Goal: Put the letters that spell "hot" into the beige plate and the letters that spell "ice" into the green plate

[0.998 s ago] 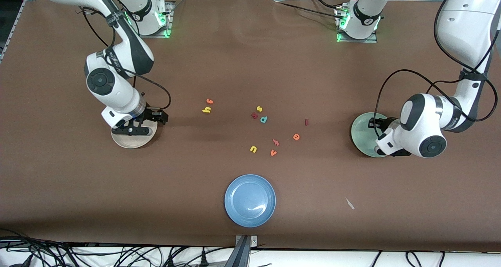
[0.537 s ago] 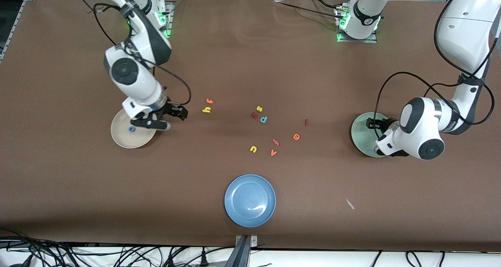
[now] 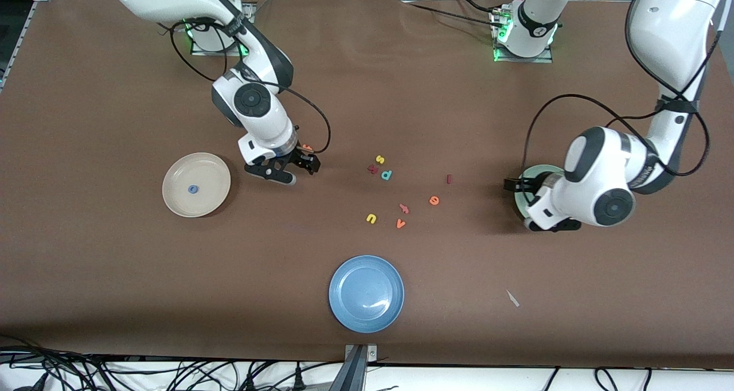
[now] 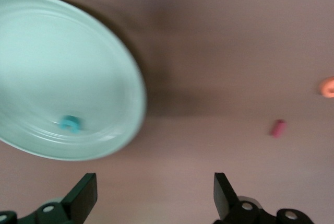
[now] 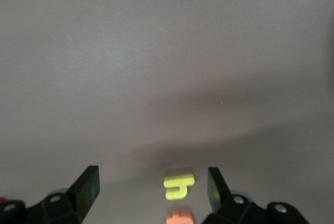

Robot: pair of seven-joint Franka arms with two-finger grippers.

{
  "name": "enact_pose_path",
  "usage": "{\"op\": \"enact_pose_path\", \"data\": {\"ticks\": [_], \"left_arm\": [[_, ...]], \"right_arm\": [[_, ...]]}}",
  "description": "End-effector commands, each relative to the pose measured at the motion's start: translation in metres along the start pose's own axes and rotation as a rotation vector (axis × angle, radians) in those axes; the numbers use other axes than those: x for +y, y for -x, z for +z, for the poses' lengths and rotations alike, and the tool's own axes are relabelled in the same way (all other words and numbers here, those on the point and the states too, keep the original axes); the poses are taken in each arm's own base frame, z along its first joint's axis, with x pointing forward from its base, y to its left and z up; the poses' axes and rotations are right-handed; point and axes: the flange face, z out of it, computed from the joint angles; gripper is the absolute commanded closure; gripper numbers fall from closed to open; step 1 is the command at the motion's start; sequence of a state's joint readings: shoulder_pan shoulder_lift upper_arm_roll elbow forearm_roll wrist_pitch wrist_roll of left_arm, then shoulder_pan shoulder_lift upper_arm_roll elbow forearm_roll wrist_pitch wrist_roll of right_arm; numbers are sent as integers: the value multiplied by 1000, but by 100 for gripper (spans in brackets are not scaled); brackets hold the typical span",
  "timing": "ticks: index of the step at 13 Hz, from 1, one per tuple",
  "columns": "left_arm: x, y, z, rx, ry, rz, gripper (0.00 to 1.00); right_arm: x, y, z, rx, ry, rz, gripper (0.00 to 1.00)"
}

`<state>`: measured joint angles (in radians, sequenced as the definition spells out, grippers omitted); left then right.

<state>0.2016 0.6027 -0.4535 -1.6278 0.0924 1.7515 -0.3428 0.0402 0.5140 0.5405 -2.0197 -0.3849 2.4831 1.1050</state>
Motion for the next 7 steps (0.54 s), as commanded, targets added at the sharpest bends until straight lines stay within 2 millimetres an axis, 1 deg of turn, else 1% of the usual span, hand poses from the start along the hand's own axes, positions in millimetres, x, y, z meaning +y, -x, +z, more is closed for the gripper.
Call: {"op": "enact_pose_path", "data": {"ticks": [1,2,3,4,5,6,7], "left_arm": [[47,10,1,49,55,-84,3],[73,13,12,62,61,-111,4],[94,17,24,87,66,-130,4],[99,16,39,106,81,-154,4],[100,16,48,128,97,-159,4],[101,16,56,136,103,-160,4],[101,16,57,139,104,-159,4]], "right_arm": [[4,3,18,14,-1,-3,8],[5,8,25,6,-7,-4,8],[7,12,29,2,-10,-6,8],[10,18,34,-7,-5,-11,8],[13,24,39,-13,-10,-15,9],[16,31,44,-18,-16,-20,9],[19,37,50,-25,-17,-25,9]]}}
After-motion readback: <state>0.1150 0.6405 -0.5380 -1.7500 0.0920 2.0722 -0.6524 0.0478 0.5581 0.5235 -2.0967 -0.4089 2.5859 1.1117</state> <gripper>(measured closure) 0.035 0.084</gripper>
